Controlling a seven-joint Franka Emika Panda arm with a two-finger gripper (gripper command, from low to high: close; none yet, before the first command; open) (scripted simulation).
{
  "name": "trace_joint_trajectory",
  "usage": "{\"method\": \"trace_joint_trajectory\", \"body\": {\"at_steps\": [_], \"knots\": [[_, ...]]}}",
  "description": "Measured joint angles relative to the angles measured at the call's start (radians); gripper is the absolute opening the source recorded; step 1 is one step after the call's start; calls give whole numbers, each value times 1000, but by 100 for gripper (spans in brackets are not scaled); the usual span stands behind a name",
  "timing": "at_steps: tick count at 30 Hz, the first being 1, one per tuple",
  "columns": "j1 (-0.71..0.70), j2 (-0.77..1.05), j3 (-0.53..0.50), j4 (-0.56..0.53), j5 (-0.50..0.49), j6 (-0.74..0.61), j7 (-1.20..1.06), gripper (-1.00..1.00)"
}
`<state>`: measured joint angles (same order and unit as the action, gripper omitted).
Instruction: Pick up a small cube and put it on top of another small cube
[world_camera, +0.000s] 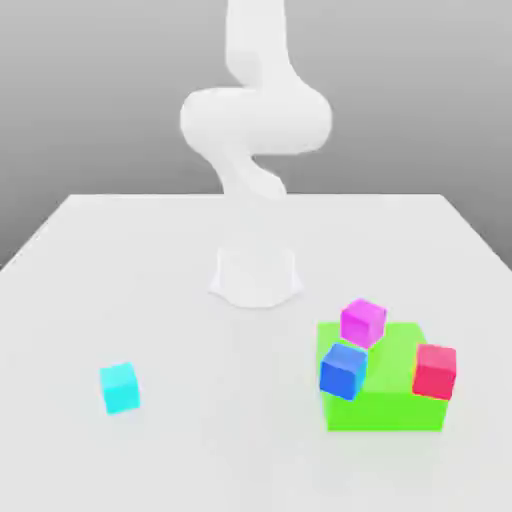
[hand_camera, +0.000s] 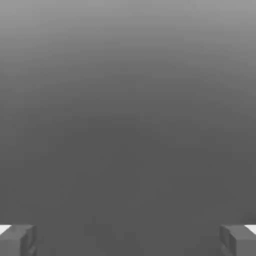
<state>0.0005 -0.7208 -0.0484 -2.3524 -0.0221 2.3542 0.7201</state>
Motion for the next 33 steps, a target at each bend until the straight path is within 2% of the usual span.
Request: {"method": "trace_joint_trajectory", "body": {"at_steps": [11,15,18,20,22,27,28,33], "knots": [[-12,403,-276,-255,-56,274,-444,0],[-20,549,-370,-346,-32,372,-631,0],[-42,663,-422,-414,21,445,-795,0],[-81,741,-417,-452,82,493,-915,0],[-118,818,-359,-453,185,545,-1014,0],[-325,999,-105,-414,393,681,-1180,0],[-354,1019,-73,-410,405,699,-1189,-100],[-354,1019,-73,-410,404,696,-1189,-100]]}}
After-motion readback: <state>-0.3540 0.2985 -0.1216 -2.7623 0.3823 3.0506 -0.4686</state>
